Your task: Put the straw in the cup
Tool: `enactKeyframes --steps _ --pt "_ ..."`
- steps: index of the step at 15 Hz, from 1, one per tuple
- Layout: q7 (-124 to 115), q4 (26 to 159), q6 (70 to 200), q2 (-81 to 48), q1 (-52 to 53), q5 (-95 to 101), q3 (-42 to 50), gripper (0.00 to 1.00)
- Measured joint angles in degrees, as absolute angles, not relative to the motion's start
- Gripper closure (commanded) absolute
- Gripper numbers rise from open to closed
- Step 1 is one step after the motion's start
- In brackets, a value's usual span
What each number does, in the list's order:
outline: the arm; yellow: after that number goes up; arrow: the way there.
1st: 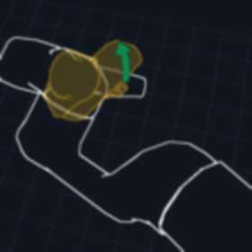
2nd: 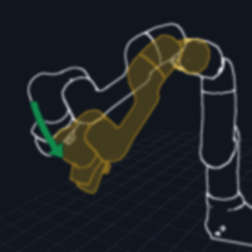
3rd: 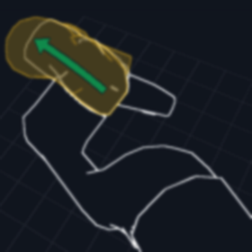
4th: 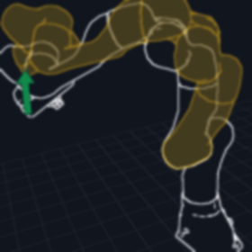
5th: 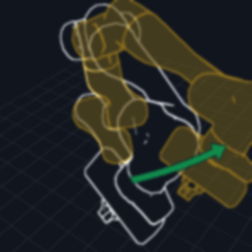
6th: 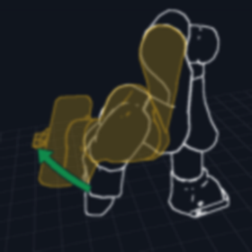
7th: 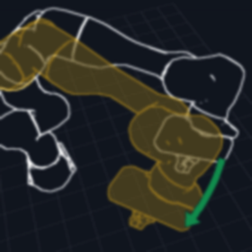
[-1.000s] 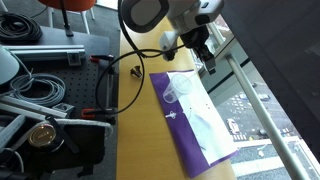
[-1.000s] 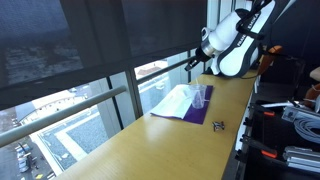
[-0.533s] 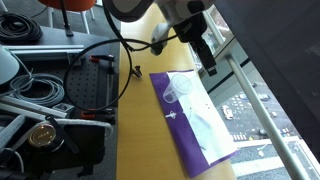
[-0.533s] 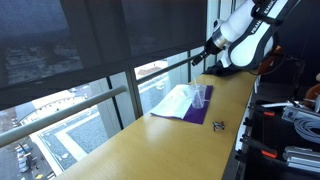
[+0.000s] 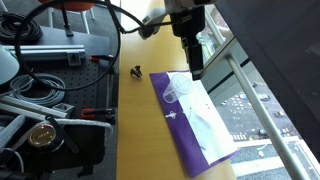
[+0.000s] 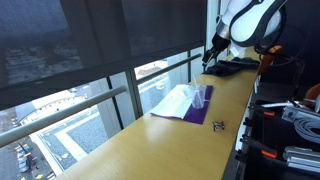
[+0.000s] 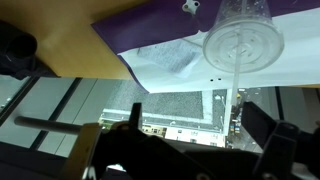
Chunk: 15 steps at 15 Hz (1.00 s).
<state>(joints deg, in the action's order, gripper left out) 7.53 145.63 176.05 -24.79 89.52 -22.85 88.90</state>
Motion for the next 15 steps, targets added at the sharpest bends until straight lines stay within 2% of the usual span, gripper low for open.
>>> enactKeyframes --steps 6,11,15 --pt "13.69 139.80 147.12 -24.65 103.07 -16.87 105.58 0.00" --pt "21.02 133.17 125.00 -25.35 108.06 -14.60 113.44 0.00" --pt "22.38 131.74 121.04 -26.48 108.47 -14.60 114.22 0.00"
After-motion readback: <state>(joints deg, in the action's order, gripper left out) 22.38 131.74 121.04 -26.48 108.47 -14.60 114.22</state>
